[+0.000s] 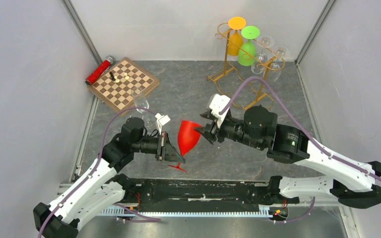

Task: Take the wine glass off the wine glass rack
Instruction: Place the wine glass at the center of the board.

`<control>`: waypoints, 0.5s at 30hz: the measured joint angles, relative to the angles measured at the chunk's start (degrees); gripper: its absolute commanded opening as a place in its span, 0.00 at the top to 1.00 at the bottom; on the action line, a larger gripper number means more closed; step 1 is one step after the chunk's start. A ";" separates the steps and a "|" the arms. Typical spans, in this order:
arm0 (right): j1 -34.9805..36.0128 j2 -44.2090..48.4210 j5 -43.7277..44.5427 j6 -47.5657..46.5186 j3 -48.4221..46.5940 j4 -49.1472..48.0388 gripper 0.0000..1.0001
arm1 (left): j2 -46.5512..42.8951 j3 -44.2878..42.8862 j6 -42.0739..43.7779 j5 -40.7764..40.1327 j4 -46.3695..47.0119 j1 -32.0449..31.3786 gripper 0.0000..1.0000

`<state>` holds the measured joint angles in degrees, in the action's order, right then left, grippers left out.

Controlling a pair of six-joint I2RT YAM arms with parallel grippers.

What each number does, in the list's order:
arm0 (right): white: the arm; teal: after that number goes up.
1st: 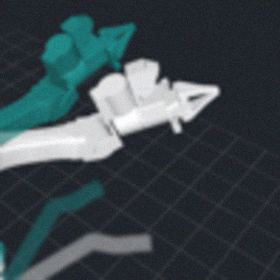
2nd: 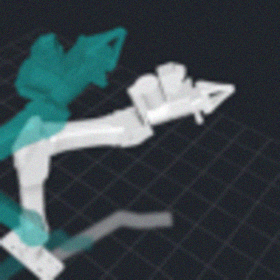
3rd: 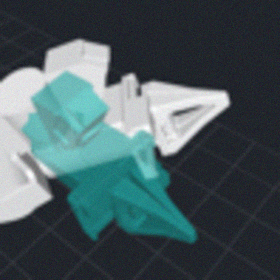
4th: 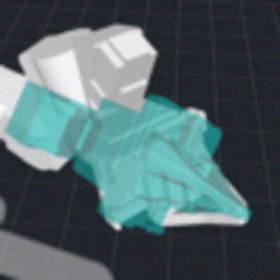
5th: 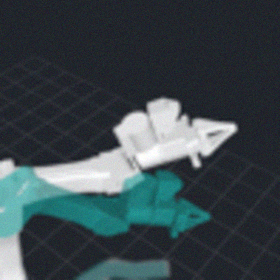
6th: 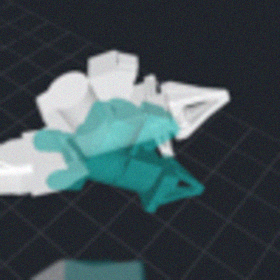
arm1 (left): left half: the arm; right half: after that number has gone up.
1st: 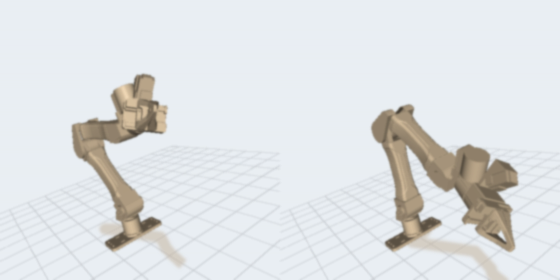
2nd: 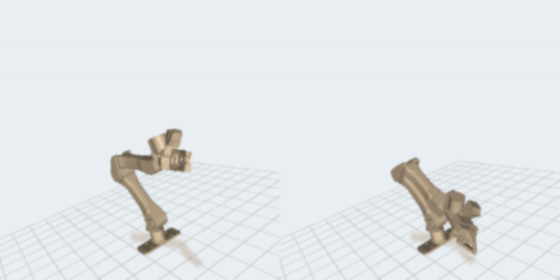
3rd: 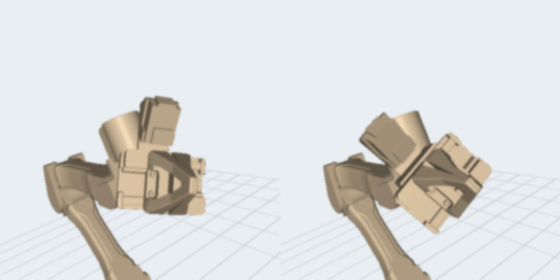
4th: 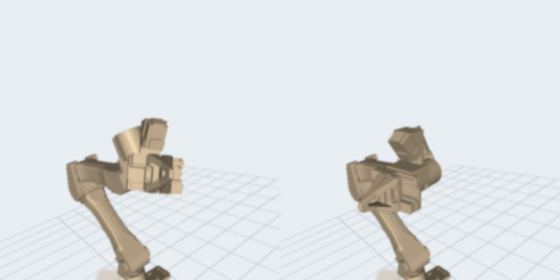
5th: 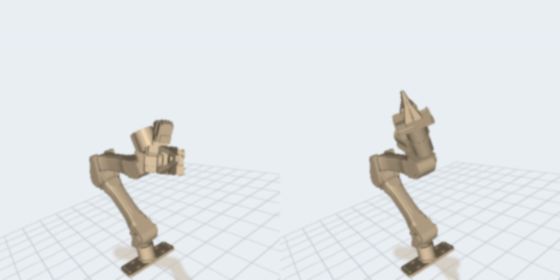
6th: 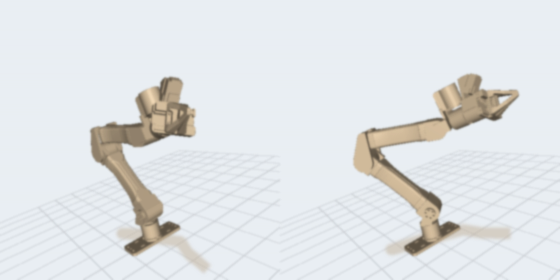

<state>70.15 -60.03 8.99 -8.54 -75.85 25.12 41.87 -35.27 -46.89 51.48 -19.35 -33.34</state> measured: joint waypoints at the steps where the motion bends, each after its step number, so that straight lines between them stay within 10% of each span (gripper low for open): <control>1: -1.70 -0.24 -1.29 0.61 -0.63 0.90 0.50 | -0.31 0.00 0.55 0.17 -0.61 -0.57 0.98; 15: -23.71 -1.53 -29.22 10.10 2.84 6.27 0.47 | -6.80 0.02 8.83 0.13 -11.52 -6.45 0.98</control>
<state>46.44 -61.56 -20.23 1.56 -73.01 31.40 35.07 -35.24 -38.06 51.62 -30.87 -39.79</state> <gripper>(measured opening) 0.517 0.081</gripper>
